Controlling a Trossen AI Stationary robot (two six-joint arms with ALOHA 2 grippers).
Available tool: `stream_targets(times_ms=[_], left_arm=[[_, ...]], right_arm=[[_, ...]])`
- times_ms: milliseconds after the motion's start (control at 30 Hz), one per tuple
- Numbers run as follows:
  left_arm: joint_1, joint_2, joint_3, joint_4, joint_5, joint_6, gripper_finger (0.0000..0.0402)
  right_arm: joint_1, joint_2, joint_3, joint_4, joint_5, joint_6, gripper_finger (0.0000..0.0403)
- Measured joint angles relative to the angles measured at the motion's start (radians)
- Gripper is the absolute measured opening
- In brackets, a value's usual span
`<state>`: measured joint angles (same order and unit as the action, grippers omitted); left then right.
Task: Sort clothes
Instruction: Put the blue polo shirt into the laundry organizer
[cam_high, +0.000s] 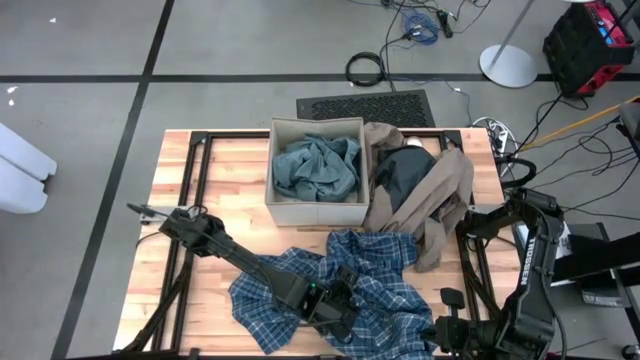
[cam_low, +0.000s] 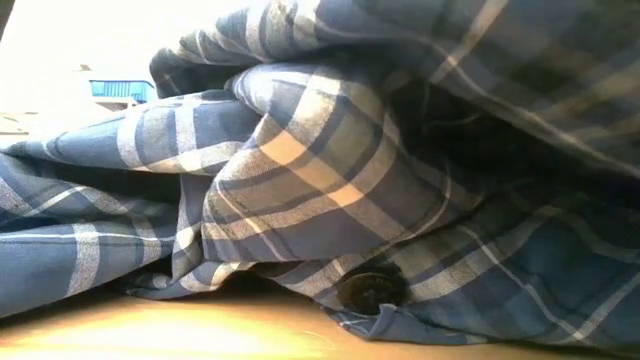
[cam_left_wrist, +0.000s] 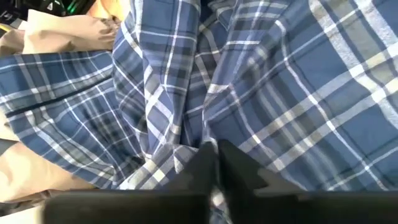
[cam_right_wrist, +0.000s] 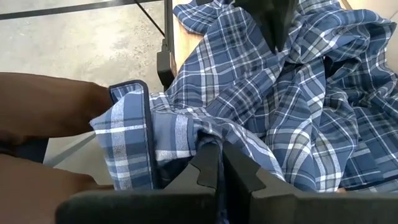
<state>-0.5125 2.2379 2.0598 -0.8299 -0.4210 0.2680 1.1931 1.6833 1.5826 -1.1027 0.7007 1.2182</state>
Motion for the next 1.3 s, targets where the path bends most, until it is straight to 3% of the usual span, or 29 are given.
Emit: stream_targets(times_ms=[233,333,500,600,733,900,1067,1167,1300], left_arm=[[-0.010,0.000,0.008,-0.015,0.001,-0.001,0.0004],[-0.037,0.000,0.079,-0.097,-0.017,-0.003,0.0003],[-0.107,-0.002,0.300,-0.333,-0.163,-0.070,0.0002],[-0.155,-0.107,0.245,-0.358,-0.280,-0.108,0.0002],[-0.204,-0.222,0.248,-0.484,-0.427,-0.322,0.0001],[-0.250,-0.334,0.248,-0.617,-0.593,-0.526,0.0001],[-0.260,-0.407,0.242,-0.741,-0.652,-0.673,0.0000],[-0.252,-0.441,0.223,-0.739,-0.658,-0.682,0.0000],[-0.230,-0.452,0.223,-0.741,-0.661,-0.677,0.0000]], right_arm=[[0.000,0.000,0.000,0.000,0.000,0.000,0.0000],[0.000,0.000,0.000,0.000,0.000,-0.007,0.0000],[-0.001,0.000,0.000,0.000,0.011,-0.102,0.0005],[-0.012,0.000,0.001,0.004,0.110,-0.229,0.0024],[-0.054,-0.002,0.003,0.027,0.242,-0.372,0.0070],[-0.150,-0.023,0.003,0.028,0.142,-0.394,0.0148],[-0.236,-0.045,0.003,0.028,-0.098,-0.469,0.0219],[-0.259,-0.057,0.003,0.028,-0.196,-0.446,0.0243],[-0.253,-0.053,0.002,0.012,-0.214,-0.355,0.0250]])
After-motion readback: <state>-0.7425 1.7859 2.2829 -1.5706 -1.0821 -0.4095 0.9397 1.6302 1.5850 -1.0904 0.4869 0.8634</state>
